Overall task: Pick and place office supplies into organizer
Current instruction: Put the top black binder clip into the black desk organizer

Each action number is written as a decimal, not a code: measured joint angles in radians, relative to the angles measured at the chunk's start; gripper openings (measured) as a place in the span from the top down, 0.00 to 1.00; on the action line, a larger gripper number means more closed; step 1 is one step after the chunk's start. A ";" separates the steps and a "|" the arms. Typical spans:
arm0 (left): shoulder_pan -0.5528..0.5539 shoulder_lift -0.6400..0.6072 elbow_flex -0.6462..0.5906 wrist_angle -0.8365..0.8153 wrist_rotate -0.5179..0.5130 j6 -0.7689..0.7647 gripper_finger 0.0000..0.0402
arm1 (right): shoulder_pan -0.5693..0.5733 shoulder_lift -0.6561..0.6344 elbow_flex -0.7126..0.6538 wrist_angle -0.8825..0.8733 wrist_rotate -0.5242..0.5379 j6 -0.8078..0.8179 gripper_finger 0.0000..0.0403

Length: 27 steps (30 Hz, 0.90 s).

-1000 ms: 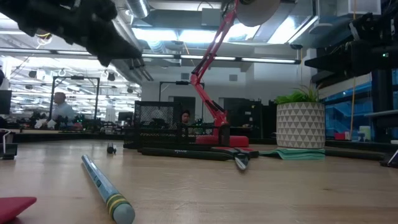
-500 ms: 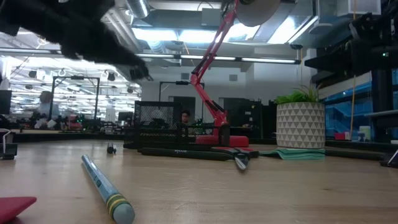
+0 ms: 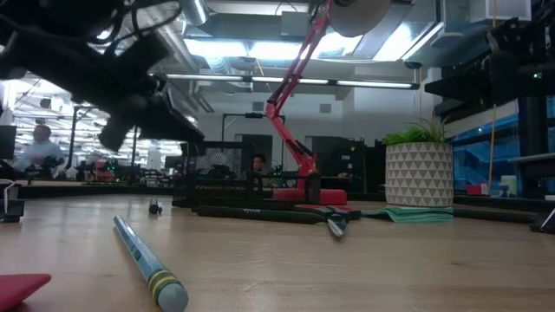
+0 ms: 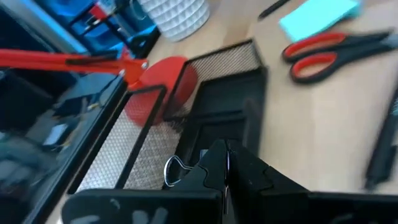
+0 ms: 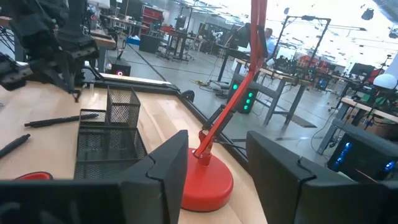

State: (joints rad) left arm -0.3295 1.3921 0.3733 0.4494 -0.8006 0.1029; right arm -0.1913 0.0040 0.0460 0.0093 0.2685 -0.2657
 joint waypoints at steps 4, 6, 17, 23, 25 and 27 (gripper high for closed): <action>0.016 0.034 0.000 0.002 -0.002 -0.001 0.99 | 0.000 0.000 0.000 0.000 0.000 0.000 0.59; 0.026 0.045 0.000 0.003 0.009 -0.001 0.99 | 0.000 0.000 0.000 0.000 0.000 0.000 0.59; 0.092 0.102 0.000 0.005 0.088 -0.011 0.99 | 0.000 0.000 0.000 0.000 0.000 -0.001 0.59; 0.122 0.137 0.000 0.004 0.093 -0.015 0.99 | 0.000 0.000 0.000 0.000 0.000 -0.002 0.59; 0.127 0.145 0.000 0.009 0.095 -0.015 0.99 | 0.000 0.000 0.000 0.000 0.000 -0.002 0.59; 0.129 0.151 0.000 0.012 0.094 -0.015 0.99 | 0.000 0.000 0.000 0.000 0.000 -0.002 0.59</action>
State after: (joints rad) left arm -0.2001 1.5427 0.3737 0.4612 -0.7063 0.0883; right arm -0.1917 0.0043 0.0460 0.0090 0.2687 -0.2680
